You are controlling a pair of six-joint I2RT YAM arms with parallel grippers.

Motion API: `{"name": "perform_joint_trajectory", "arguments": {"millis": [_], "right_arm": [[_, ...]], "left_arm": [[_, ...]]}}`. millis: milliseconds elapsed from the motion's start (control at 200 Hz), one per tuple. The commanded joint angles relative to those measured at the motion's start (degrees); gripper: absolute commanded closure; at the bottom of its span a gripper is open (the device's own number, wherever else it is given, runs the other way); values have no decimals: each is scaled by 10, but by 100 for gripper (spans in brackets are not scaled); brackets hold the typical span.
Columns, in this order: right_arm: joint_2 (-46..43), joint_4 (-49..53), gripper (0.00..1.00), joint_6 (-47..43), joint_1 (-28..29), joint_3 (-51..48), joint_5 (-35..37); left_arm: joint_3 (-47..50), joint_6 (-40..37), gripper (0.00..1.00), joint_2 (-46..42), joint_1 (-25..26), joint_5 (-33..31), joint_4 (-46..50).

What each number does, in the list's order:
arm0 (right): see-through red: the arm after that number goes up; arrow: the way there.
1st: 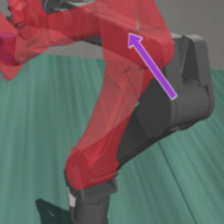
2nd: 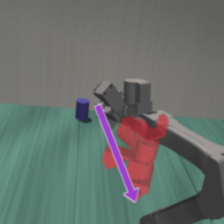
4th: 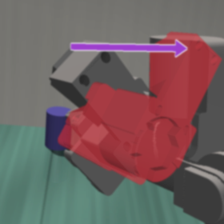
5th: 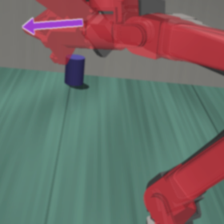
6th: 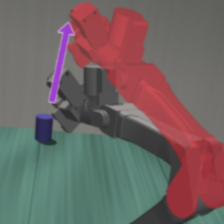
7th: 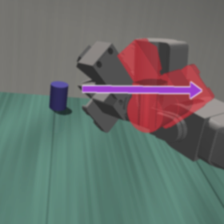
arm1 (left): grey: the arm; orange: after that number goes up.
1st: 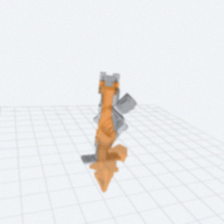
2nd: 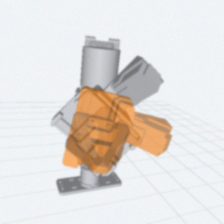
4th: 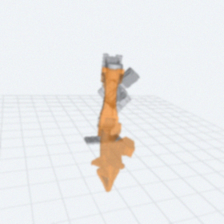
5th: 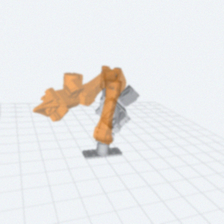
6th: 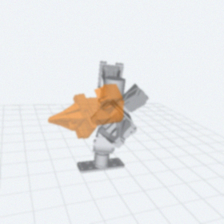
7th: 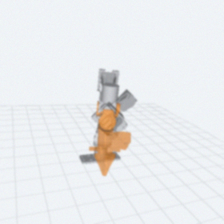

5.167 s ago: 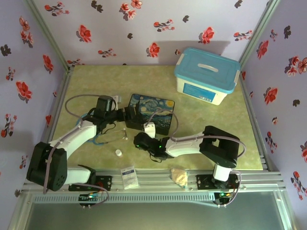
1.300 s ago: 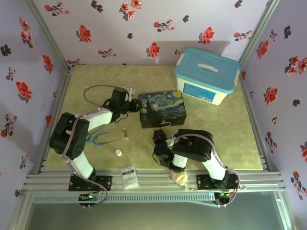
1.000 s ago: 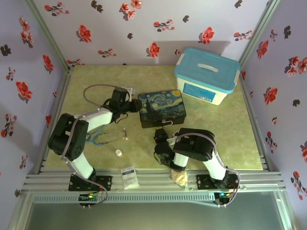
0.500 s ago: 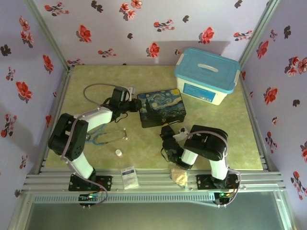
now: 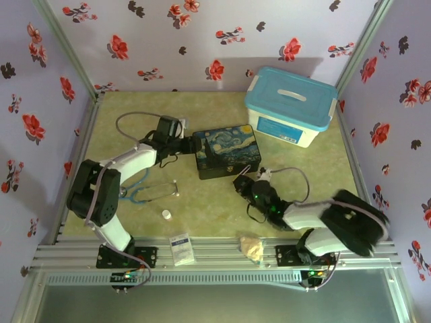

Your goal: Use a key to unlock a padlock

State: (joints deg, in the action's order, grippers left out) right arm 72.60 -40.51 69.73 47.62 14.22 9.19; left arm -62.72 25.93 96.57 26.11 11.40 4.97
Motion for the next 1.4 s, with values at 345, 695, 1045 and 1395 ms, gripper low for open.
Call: {"name": "perform_joint_trajectory", "arguments": {"millis": [345,695,1045,1395], "right_arm": [[-116,498,100,-226,-177,112,-387],[-51,612,100,-317,-227,151,-394],[-8,659,98,-356,-241,159,-348],[7,682,77,-364,-242,170,-294]], "left_arm": [[-18,16,23,-130,30,-23,47],[78,56,22,-241,164,-109,10],[128,88,21,-252,219,-106,-29],[166,103,20,-259,227,-106,-52]]}}
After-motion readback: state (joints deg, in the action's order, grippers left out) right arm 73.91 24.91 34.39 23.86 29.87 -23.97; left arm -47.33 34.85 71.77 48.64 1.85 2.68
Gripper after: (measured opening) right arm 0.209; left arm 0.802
